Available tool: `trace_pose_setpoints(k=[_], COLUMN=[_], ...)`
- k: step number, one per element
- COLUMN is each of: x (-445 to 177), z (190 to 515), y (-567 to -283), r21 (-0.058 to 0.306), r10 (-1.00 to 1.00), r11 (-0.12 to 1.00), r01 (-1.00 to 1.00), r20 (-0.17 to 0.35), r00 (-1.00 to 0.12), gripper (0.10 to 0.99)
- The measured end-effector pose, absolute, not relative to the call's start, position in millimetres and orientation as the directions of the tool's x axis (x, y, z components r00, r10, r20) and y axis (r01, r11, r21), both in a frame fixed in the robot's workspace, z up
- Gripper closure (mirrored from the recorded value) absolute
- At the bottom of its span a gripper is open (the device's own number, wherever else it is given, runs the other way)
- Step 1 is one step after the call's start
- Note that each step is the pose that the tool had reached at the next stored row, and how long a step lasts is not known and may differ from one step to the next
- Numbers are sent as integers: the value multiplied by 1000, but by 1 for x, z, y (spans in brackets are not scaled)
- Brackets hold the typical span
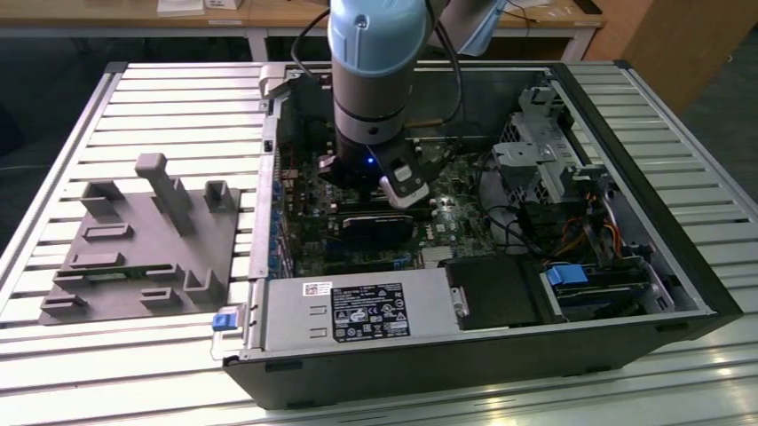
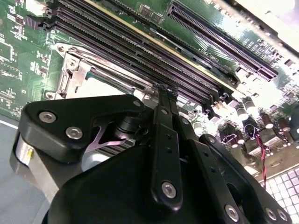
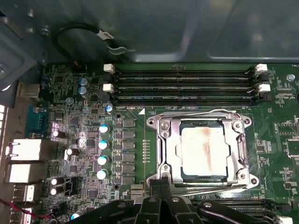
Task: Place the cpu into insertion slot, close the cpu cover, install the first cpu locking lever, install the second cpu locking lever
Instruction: 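Install the second cpu locking lever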
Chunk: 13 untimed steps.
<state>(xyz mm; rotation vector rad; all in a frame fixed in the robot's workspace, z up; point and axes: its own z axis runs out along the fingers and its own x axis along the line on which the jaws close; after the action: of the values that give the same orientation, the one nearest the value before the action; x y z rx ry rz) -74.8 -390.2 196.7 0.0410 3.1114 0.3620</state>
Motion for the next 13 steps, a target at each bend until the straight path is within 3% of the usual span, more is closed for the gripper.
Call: trace_pose_setpoints(k=[13], x=[-78], z=[193], y=[-389], r21=[240], r10=[27], r11=[971], r01=[25], r20=[-5], r00=[-1000], gripper=[969])
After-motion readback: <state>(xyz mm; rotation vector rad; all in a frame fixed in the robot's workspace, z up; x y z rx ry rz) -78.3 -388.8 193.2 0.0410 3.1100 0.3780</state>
